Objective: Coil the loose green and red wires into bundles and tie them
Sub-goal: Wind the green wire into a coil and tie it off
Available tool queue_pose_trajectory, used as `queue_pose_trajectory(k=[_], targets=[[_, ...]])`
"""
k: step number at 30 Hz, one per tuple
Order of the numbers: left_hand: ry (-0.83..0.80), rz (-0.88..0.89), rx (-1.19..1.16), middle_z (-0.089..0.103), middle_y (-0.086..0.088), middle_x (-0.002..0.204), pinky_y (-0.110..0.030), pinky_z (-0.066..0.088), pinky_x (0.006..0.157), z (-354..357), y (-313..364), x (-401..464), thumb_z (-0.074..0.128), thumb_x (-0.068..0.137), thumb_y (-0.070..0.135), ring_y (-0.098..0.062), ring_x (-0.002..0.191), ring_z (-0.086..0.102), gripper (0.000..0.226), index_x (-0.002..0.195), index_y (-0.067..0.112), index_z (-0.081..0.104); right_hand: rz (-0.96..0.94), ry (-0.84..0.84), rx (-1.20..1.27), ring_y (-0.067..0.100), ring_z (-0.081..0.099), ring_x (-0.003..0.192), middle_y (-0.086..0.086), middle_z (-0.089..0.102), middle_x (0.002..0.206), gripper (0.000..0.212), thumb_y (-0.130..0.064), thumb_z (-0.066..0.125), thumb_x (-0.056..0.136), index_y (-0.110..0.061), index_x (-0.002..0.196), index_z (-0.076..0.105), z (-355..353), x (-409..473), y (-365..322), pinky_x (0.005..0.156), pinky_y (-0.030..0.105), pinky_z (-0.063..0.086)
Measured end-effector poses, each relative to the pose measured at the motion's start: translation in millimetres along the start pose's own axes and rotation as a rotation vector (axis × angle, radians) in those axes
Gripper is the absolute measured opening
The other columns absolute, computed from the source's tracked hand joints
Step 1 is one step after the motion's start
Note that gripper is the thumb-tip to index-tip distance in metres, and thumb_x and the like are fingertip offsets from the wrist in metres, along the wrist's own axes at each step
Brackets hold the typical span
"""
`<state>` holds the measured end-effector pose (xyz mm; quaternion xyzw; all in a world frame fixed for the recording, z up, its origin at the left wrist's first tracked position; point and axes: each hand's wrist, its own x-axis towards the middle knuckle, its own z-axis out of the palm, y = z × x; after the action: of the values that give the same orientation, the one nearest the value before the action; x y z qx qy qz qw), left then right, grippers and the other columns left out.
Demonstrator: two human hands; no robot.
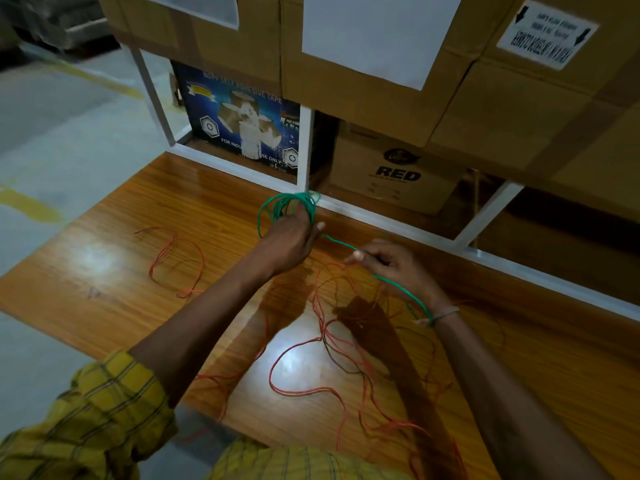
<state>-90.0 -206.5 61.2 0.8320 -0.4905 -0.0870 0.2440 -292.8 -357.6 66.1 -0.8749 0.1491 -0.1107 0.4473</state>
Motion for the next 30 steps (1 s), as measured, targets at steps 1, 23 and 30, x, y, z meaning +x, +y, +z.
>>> queue_pose_trajectory(k=[1,23,30], targets=[[-0.034,0.008,0.043,0.070,-0.021,0.105,-0.040,0.045,0.077,-2.0,1.7,-2.0,0.038,0.114,0.043,-0.039,0.096,0.068,0.061,0.150,-0.006,0.034,0.006,-0.008,0.009,0.019,0.065,0.089,0.005,0.067,0.096,0.019,-0.031,0.066,0.104,-0.022,0.102,0.083,-3.4,0.1,-1.0,0.076,0.028,0.048],[-0.373,-0.033,-1.970,0.046,0.007,0.060,-0.022,0.058,0.080,-66.3,28.7,-6.8,0.038,0.112,0.020,-0.005,0.041,0.043,0.041,0.130,-0.011,0.058,-0.001,0.099,-0.441,0.012,0.061,0.072,-0.004,0.066,0.079,0.015,-0.030,0.080,0.092,-0.019,0.086,0.070,9.6,18.8,29.1,0.061,0.030,0.048],[-0.050,-0.161,-2.009,0.074,-0.023,0.128,-0.039,0.057,0.108,-37.5,38.3,17.2,0.032,0.116,0.013,-0.029,0.113,0.077,0.039,0.136,-0.014,0.051,0.013,0.003,-0.709,0.022,0.071,0.090,0.003,0.075,0.097,0.024,-0.042,0.077,0.093,-0.022,0.103,0.071,35.4,14.7,2.1,0.066,0.027,0.042]])
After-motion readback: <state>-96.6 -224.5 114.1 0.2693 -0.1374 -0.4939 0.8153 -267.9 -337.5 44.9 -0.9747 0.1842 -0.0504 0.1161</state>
